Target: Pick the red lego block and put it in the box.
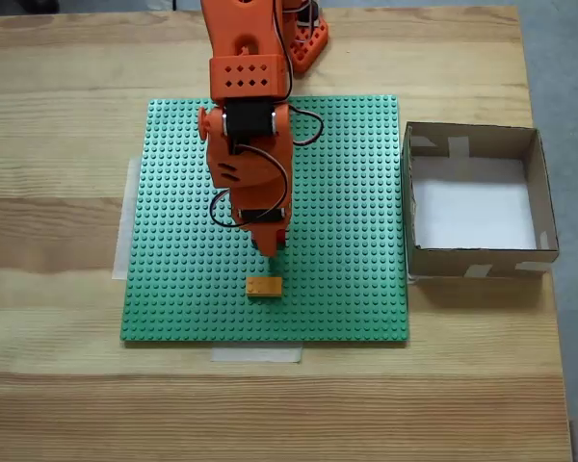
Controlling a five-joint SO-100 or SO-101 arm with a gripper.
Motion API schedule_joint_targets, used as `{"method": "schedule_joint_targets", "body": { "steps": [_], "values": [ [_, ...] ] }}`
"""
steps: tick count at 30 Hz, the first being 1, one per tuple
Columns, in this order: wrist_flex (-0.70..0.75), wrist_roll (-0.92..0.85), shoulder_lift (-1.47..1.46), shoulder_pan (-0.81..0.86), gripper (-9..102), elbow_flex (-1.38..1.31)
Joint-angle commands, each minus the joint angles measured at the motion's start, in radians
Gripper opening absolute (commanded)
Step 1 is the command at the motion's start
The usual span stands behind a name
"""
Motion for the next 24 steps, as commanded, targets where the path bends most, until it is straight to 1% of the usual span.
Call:
{"method": "schedule_joint_targets", "body": {
  "steps": [1,24],
  "values": [
    [-0.009,-0.008,0.002,0.008,19,-0.018],
    [-0.026,-0.002,0.011,0.015,10,-0.02]
  ]
}}
